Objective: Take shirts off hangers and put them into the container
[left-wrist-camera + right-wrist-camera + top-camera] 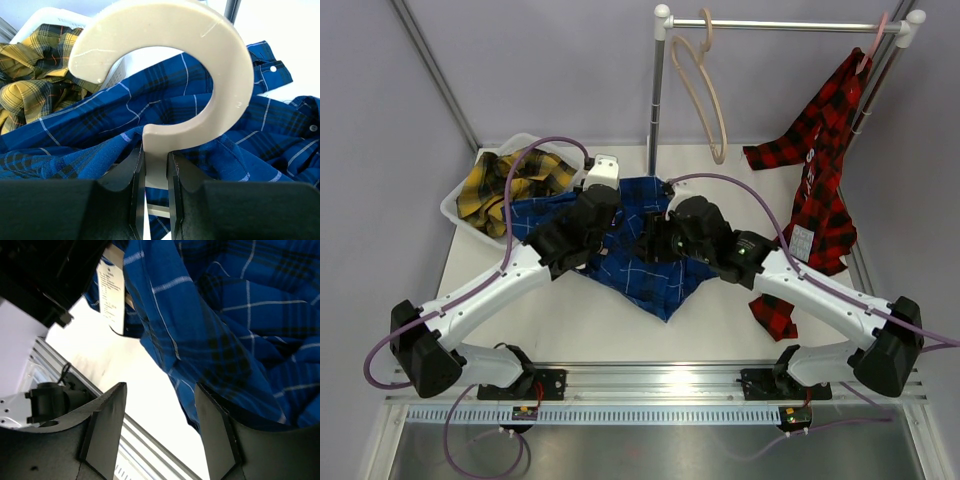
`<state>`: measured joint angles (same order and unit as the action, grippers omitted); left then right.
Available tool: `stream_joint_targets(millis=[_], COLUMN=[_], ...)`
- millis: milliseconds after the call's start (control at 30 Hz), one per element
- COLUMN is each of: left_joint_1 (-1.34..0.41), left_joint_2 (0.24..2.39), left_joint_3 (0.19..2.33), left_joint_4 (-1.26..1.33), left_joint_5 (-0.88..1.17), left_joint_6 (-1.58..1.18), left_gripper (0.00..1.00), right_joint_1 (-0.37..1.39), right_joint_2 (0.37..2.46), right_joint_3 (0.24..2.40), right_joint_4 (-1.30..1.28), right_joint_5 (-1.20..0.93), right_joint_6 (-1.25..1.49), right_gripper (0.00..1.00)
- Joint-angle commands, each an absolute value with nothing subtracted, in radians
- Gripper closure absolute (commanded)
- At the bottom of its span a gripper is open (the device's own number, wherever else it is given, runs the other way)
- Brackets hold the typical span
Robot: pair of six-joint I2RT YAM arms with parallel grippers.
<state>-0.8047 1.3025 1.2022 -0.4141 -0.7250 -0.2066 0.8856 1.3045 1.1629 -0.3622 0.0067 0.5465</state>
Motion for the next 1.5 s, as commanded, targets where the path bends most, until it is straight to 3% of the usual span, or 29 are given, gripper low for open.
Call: stream_joint_targets(millis=[0, 800, 1233, 1367, 1400, 1467], left_joint_1=[-0.798, -0.772, -0.772, -0.772, -0.772, -0.772], left_joint_2=[1.264, 1.203, 1.197, 1.198, 1.2, 1.195], left_joint_3=[1.244, 1.236, 1.23, 1.23, 1.23, 1.233], left_joint_4=[-0.365, -0.365, -0.365, -0.364, -0.365, -0.365], left_joint_5=[-0.744, -0.721, -0.693, -0.687, -0.686, -0.684], left_joint_6=[-0.235, -0.256, -0.271, -0.27, -0.268, -0.264], left_gripper=[1.0, 1.0, 1.0, 1.0, 1.0, 1.0], right_joint_1=[0.9, 0.914, 0.914, 0.914, 0.914, 0.914], right_joint_2=[1.325, 1.374, 1.442, 1.442, 1.431, 1.408], right_joint_3=[1.147, 1.019, 1.08, 1.098, 1.103, 1.098], right_joint_4=[-0.209, -0.028, 0.08, 0.069, 0.045, 0.012], right_joint_5=[-0.032, 0.043, 0.067, 0.08, 0.089, 0.118], right_joint_6=[0.6, 0.695, 0.658, 0.647, 0.644, 0.641], right_gripper=[0.37, 0.43, 0.5, 0.68, 0.79, 0.9])
